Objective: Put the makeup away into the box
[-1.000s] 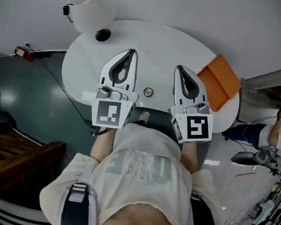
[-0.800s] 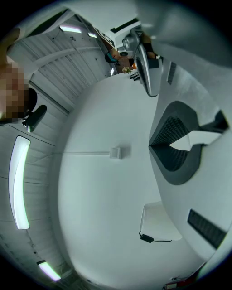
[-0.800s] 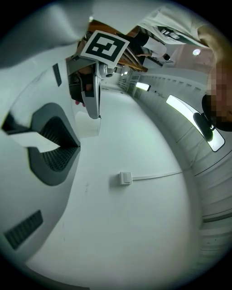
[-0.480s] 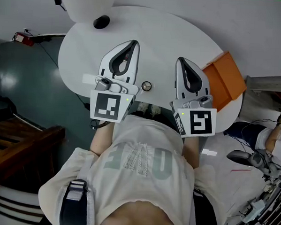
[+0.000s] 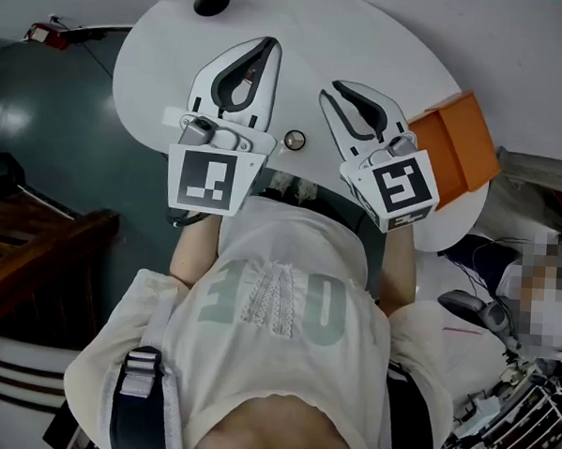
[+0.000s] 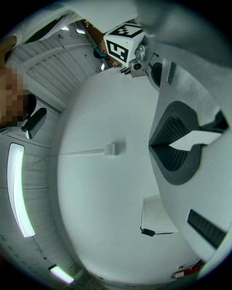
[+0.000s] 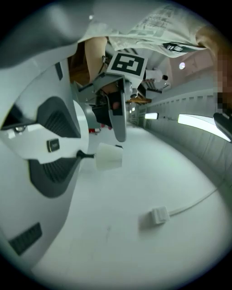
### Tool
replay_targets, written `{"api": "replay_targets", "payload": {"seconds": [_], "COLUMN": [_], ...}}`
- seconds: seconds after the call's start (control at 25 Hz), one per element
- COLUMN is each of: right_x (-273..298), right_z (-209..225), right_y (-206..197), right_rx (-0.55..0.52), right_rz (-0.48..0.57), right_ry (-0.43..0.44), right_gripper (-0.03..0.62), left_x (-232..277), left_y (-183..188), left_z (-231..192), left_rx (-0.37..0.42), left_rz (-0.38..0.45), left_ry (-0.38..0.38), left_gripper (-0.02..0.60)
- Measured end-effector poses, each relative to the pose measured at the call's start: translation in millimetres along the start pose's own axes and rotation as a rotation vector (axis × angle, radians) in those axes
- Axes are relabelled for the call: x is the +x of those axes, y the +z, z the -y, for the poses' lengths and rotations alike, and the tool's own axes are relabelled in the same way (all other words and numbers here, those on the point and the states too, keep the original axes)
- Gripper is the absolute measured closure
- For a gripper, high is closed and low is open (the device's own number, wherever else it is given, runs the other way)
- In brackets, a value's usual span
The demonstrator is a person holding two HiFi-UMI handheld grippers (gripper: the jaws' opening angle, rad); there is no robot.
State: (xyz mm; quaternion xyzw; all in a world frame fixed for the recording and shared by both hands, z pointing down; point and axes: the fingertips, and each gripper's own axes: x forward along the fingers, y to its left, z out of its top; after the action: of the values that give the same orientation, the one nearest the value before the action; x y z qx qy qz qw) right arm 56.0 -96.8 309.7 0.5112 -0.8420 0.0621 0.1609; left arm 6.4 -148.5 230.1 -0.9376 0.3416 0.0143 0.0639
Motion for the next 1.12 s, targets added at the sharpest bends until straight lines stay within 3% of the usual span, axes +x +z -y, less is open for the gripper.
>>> {"api": "replay_targets", "payload": {"seconds": [0.04,0.16,0.32,0.44,0.68,1.12], "right_x": [7.2,24.0,45.3,53.1,55.9,69.4], "right_z": [-9.2,-33.2,-63.3,-80.1,-93.9,-88.1], "right_y": [-6.6,-33.6,-103.3,-151.0,-212.4,-258.3], "right_rx": [0.007,-0.029,-0.146,-0.233,-0.445,-0.532], "right_rz": [-0.037,-0.159,-0.395,-0.529,-0.695,-0.839], "right_ry": [0.066,0.208,0.400,0.494,0.560,0.605], "right_gripper": [0.435,0.371,0.358,0.355,0.355,0.356], "left_x": [-2.6,-11.0,-19.1,-27.9,-42.4,-53.0], "left_y": [-1.5,-7.6,-19.4,-27.4,-39.6,-53.3], "left_z": [-3.0,-10.2,-18.4,-22.2,-29.0,-35.2], "left_rx": [-0.003,-0.015,-0.034,-0.043,-0.015,-0.037], "left_rz": [-0.004,-0.011,-0.018,-0.031,-0.060,-0.082], "left_ry": [0.012,0.048,0.088,0.120,0.163,0.183], "left_gripper": [0.575,0.575,0.575,0.575,0.575,0.575]}}
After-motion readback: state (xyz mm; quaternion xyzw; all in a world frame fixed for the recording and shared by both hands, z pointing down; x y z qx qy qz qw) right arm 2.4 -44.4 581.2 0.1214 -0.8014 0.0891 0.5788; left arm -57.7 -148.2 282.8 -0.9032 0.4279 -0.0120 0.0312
